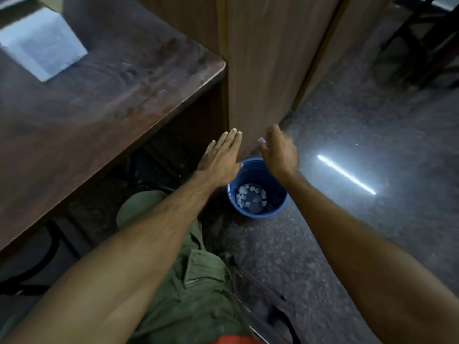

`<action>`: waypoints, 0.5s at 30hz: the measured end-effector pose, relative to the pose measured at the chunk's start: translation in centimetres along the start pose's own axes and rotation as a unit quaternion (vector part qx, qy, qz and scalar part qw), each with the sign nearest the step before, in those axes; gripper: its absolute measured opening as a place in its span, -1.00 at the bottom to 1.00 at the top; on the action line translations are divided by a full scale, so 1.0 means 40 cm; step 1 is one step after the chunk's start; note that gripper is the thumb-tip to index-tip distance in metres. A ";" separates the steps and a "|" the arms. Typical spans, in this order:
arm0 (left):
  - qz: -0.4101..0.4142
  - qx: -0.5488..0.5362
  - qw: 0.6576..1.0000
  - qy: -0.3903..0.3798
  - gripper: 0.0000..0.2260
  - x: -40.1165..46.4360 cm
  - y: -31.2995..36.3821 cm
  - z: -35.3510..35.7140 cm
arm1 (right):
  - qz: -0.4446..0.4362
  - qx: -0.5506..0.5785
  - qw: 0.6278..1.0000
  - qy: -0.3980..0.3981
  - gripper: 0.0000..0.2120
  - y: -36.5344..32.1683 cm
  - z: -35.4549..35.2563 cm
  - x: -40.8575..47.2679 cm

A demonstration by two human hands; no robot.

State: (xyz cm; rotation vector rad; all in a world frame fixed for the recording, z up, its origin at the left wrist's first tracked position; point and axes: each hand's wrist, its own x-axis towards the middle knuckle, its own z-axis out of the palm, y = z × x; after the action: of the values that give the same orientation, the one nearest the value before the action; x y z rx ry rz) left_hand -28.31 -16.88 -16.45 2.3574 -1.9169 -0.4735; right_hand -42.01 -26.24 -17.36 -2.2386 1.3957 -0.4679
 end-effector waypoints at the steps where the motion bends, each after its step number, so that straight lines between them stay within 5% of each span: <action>1: 0.007 0.006 1.000 -0.015 -0.29 0.006 -0.001 0.021 | 0.000 -0.015 1.000 -0.013 -0.89 0.024 0.016 -0.002; 4: 0.020 0.024 0.998 -0.062 -0.28 0.030 -0.002 0.084 | 0.007 -0.037 0.997 -0.063 -0.98 0.095 0.074 -0.011; 15: 0.047 0.046 0.989 -0.132 -0.29 0.075 0.000 0.213 | 0.037 -0.140 0.959 -0.243 -0.76 0.253 0.251 -0.075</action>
State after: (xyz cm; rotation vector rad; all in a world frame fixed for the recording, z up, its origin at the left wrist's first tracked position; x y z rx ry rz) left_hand -30.12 -18.58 -25.13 2.3465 -2.1946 -0.7379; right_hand -45.74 -25.38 -31.44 -2.2901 1.3287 0.3142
